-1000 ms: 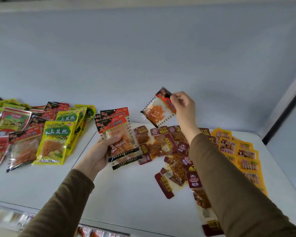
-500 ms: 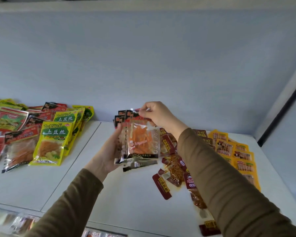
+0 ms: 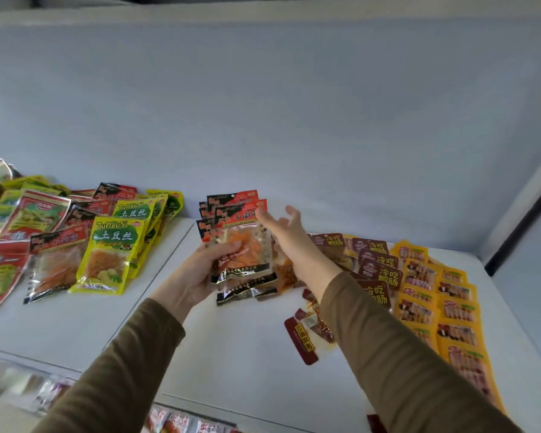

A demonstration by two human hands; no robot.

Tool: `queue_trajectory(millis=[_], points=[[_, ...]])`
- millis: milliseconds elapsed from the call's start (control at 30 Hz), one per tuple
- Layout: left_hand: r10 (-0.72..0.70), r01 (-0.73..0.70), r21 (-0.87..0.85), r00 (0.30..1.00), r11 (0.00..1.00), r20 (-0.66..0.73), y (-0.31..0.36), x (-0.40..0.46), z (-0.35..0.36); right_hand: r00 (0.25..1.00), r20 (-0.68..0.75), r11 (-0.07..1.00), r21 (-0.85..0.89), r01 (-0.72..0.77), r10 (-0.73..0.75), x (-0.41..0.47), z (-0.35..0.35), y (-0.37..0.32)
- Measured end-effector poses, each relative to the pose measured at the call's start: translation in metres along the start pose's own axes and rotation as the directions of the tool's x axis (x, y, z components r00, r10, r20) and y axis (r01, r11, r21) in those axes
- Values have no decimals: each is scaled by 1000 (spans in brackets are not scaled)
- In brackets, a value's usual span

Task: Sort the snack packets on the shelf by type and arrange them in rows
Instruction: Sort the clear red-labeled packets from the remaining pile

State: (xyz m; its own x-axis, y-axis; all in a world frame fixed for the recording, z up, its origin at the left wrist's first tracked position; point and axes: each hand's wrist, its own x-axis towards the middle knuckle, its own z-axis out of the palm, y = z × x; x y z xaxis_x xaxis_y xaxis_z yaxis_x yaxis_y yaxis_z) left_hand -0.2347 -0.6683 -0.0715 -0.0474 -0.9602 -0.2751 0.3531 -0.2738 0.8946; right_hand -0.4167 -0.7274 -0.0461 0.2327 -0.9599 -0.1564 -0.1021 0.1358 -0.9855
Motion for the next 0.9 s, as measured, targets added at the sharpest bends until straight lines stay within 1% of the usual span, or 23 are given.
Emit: queue_trajectory(millis=[67, 133, 167, 267, 367, 433, 500, 567, 633, 733, 800, 833, 900], points=[[38, -36, 61, 998, 997, -45, 11, -1, 0, 977, 158, 987, 49, -153, 144, -5, 11, 7], [48, -39, 123, 996, 992, -72, 22, -3, -2, 945, 267, 957, 165, -239, 189, -2, 24, 13], [42, -30, 153, 996, 988, -78, 27, -4, -4, 935, 292, 939, 216, -268, 199, 1, 30, 13], [20, 3, 266, 996, 964, -83, 41, -7, -19, 942, 281, 925, 276, -261, 183, 6, 52, 9], [2, 22, 329, 997, 944, -73, 55, -7, -44, 947, 253, 896, 345, -280, 199, 12, 81, 10], [7, 28, 354, 995, 935, -97, 62, -4, -65, 950, 241, 876, 393, -281, 197, 15, 105, 11], [22, 37, 356, 987, 934, -159, 67, 0, -85, 963, 199, 865, 433, -253, 182, 20, 129, 15], [60, 8, 306, 975, 952, -213, 70, 7, -110, 974, 109, 859, 460, -225, 197, 27, 152, 19], [70, -7, 290, 976, 957, -208, 70, 13, -134, 976, 17, 853, 483, -198, 217, 35, 171, 23], [60, 2, 394, 988, 919, -144, 63, 17, -160, 974, -77, 877, 454, -157, 214, 46, 193, 29], [71, -14, 460, 992, 888, -107, 59, 17, -165, 974, -136, 911, 398, -113, 181, 54, 205, 33], [99, -37, 495, 990, 868, -100, 58, 18, -164, 973, -173, 940, 329, -86, 150, 58, 209, 35], [165, -86, 544, 981, 835, -98, 55, 21, -164, 965, -252, 995, 80, -52, 71, 62, 215, 36]])
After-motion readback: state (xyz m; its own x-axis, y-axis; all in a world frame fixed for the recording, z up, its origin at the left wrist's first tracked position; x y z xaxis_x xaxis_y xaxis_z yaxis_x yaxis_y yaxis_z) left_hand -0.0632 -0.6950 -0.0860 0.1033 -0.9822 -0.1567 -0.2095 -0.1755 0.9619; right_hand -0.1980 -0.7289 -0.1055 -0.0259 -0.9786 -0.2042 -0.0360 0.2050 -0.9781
